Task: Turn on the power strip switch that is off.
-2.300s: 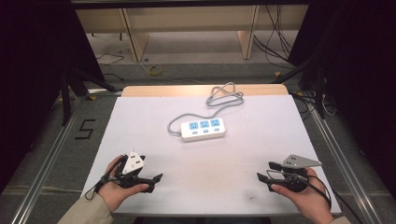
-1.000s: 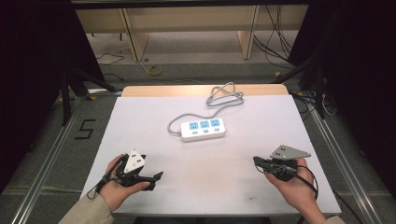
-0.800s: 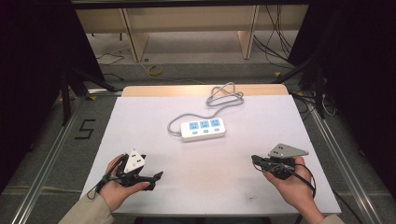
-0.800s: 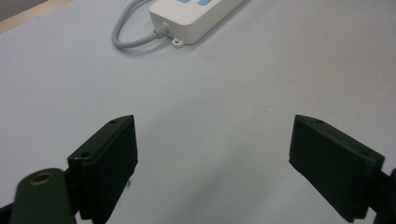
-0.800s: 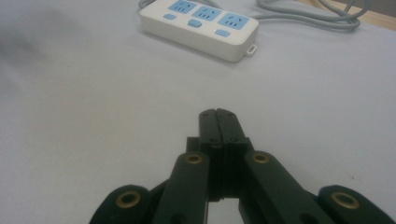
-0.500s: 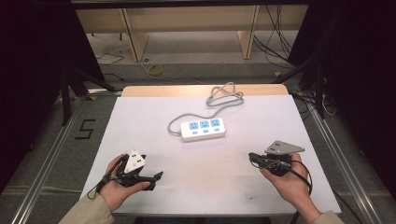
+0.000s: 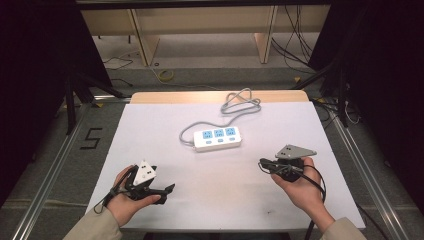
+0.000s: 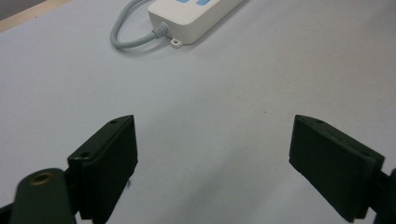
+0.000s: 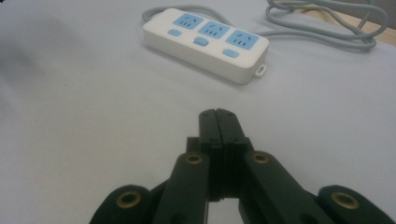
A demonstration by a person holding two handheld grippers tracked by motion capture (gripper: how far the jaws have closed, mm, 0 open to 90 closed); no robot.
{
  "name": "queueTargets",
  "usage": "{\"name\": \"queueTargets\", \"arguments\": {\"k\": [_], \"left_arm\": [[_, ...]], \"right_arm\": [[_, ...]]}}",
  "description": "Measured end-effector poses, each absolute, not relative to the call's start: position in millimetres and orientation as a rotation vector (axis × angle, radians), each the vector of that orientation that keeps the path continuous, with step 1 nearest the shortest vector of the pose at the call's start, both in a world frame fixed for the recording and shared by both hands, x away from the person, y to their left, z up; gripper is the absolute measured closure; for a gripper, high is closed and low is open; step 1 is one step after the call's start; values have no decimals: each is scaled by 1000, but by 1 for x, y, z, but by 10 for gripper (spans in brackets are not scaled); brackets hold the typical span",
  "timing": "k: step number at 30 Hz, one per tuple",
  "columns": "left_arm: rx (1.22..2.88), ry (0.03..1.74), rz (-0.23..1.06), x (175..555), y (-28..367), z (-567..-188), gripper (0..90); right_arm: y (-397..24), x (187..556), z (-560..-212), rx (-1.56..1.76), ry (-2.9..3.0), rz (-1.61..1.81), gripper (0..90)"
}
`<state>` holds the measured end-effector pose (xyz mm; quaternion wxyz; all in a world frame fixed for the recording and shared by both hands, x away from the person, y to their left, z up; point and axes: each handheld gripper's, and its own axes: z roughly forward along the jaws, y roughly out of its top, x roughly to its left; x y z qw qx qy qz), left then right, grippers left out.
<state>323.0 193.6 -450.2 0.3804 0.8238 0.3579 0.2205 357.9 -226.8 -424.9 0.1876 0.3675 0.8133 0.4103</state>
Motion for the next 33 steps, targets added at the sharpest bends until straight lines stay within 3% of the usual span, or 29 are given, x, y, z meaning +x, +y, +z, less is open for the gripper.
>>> {"name": "queueTargets", "arguments": {"k": [33], "left_arm": [[2102,915,554,323,193,-451,148]], "right_arm": [[-197,387,-420,1003,2317,1135,900]]}}
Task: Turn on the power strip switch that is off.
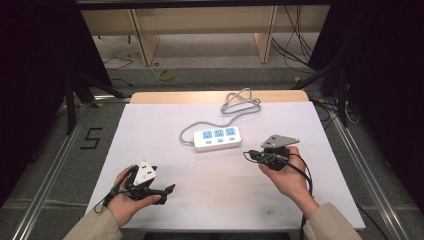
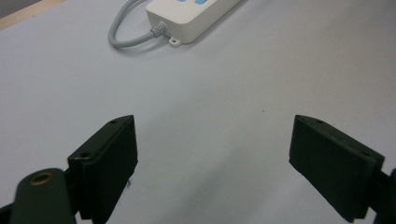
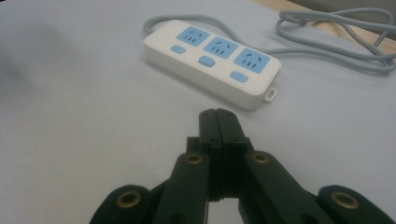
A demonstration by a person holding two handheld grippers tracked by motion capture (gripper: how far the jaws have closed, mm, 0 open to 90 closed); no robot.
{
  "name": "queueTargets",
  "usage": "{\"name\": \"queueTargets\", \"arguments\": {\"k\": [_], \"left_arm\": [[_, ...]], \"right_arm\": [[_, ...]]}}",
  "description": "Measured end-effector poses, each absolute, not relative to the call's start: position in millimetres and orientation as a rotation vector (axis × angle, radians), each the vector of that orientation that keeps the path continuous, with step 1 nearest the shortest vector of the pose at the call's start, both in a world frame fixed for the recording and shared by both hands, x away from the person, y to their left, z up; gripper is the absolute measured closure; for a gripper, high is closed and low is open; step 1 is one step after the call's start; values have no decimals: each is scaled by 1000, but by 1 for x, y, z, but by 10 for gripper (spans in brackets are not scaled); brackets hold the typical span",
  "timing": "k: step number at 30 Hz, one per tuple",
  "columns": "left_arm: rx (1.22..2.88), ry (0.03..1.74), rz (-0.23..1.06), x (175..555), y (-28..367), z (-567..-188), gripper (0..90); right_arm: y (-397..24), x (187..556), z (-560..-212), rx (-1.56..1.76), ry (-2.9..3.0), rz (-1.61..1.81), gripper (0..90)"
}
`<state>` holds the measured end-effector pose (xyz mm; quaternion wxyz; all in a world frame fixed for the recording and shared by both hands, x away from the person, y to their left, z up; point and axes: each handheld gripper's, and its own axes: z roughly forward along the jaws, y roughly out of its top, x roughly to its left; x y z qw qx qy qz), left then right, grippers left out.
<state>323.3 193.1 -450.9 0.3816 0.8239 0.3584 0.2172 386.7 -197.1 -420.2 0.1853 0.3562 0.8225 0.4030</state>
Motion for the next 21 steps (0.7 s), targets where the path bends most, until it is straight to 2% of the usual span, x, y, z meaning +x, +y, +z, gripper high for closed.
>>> {"name": "queueTargets", "arguments": {"k": [21], "left_arm": [[2102,915,554,323,193,-451,149]], "right_arm": [[-187,396,-418,994,2319,1136,900]]}}
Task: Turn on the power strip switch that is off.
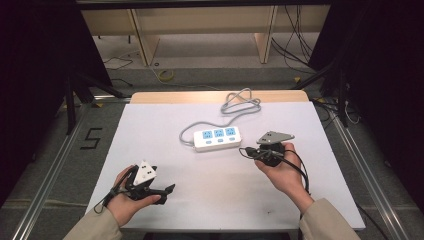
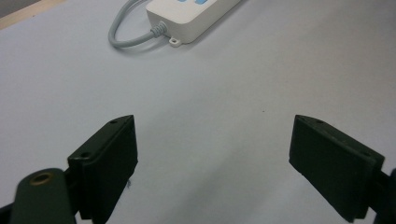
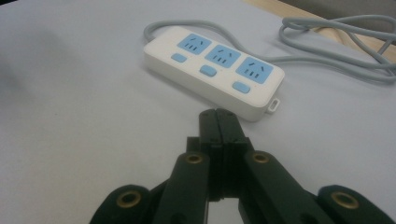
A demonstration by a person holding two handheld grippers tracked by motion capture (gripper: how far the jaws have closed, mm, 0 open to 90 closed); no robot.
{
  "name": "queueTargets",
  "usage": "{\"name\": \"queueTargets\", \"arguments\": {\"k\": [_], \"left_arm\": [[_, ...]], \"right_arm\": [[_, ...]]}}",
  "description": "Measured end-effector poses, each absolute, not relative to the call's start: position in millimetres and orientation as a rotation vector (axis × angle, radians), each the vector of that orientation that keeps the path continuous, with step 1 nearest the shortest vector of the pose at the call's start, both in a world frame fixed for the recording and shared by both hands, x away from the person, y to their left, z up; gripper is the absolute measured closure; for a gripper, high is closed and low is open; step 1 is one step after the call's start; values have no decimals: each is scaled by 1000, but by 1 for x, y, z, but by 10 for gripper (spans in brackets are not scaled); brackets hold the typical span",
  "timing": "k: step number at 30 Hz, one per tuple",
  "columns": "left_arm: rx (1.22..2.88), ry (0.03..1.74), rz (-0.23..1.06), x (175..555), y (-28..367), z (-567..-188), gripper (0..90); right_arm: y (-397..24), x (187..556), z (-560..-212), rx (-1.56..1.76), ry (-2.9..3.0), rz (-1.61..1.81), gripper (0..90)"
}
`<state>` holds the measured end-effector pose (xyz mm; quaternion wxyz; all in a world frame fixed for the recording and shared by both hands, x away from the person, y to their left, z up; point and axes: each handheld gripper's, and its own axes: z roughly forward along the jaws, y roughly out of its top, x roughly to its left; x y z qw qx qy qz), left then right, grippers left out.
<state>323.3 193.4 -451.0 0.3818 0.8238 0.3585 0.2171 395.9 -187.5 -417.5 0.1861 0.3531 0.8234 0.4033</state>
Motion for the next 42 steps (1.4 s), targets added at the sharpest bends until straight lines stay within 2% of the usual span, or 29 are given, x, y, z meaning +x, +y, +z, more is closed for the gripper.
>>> {"name": "queueTargets", "arguments": {"k": [42], "left_arm": [[2114,911,550,323,194,-452,149]], "right_arm": [[-167,412,-413,977,2355,1102,900]]}}
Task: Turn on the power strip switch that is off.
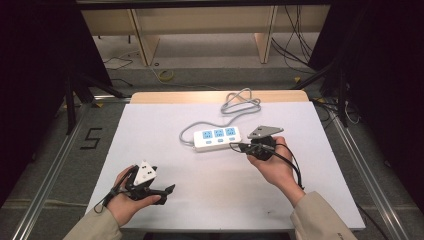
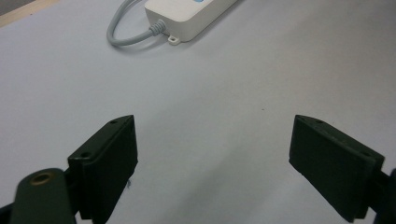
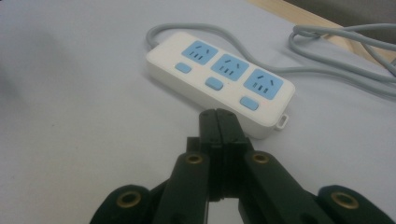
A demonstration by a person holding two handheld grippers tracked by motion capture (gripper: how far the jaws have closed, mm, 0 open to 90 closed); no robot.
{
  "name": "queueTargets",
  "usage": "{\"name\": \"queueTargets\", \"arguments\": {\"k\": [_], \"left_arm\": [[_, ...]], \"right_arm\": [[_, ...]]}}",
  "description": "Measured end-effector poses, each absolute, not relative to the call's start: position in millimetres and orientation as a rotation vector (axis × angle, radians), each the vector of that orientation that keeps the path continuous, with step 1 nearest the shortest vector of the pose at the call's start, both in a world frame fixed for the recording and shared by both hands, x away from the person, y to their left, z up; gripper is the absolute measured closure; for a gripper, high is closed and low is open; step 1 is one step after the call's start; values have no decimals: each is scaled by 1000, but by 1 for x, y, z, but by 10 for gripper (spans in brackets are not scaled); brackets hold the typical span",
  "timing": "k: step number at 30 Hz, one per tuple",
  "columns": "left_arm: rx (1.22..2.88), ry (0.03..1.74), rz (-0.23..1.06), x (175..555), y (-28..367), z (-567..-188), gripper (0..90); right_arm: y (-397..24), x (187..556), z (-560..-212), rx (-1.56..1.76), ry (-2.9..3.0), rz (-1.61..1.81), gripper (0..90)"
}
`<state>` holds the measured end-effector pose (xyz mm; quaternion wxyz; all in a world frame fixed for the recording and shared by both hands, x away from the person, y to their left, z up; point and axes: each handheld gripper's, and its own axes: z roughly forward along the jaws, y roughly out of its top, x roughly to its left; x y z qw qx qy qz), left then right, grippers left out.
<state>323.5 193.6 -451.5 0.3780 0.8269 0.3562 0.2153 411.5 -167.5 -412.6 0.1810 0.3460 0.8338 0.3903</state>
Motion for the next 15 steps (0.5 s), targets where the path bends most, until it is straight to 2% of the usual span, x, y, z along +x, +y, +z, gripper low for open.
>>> {"name": "queueTargets", "arguments": {"k": [15], "left_arm": [[2112,909,550,323,194,-451,149]], "right_arm": [[-159,420,-412,973,2366,1088,900]]}}
